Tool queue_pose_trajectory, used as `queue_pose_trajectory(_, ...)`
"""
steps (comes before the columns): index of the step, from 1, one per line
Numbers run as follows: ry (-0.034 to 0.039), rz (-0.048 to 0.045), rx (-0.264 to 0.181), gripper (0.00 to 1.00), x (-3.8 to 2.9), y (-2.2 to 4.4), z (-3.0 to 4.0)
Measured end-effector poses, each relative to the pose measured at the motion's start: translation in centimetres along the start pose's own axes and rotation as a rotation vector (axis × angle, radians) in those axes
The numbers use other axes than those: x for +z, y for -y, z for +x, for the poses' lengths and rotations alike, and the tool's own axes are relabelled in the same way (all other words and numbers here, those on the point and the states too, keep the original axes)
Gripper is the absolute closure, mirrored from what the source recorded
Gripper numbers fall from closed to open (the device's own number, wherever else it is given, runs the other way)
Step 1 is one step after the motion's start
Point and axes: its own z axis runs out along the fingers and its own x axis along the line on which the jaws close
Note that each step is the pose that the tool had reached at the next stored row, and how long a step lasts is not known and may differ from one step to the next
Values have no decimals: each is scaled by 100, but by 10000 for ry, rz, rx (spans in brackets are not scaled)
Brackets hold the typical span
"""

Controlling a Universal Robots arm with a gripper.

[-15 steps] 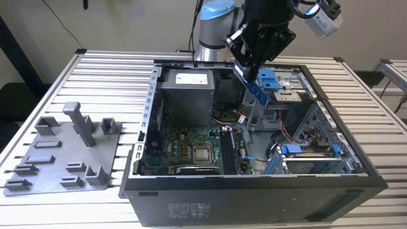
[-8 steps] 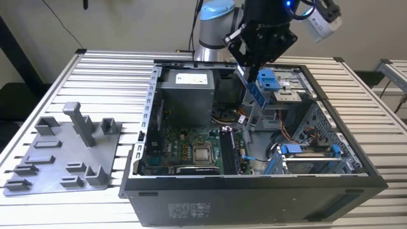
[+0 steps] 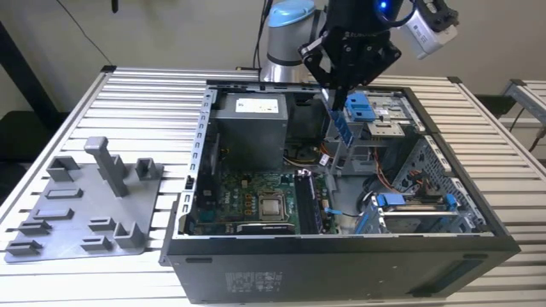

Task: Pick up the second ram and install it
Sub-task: 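Insert the second ram into the second slot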

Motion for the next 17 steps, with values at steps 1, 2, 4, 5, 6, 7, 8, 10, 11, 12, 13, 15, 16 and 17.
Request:
queue_pose_trajectory(1, 10, 5, 180, 87, 1, 0, 0)
queue_pose_trajectory(2, 19, 10, 348, 87, 3, 0, 0)
queue_pose_trajectory(4, 34, 20, 670, 87, 5, 0, 0)
queue_pose_trajectory(5, 40, 23, 831, 87, 8, 0, 0)
queue_pose_trajectory(6, 42, 28, 983, 87, 10, 0, 0)
queue_pose_trajectory(7, 43, 31, 1087, 87, 12, 0, 0)
queue_pose_trajectory(8, 42, 34, 1193, 87, 15, 0, 0)
queue_pose_trajectory(10, 40, 41, 1403, 87, 23, 1, 0)
queue_pose_trajectory(11, 40, 42, 1426, 87, 24, 1, 1)
queue_pose_trajectory(12, 40, 41, 1428, 87, 24, 1, 1)
queue_pose_trajectory(13, 40, 41, 1428, 87, 24, 1, 1)
queue_pose_trajectory(15, 40, 38, 1428, 87, 29, 1, 1)
queue_pose_trajectory(16, 40, 36, 1428, 87, 38, 2, 1)
queue_pose_trajectory(17, 40, 38, 1428, 87, 50, 3, 2)
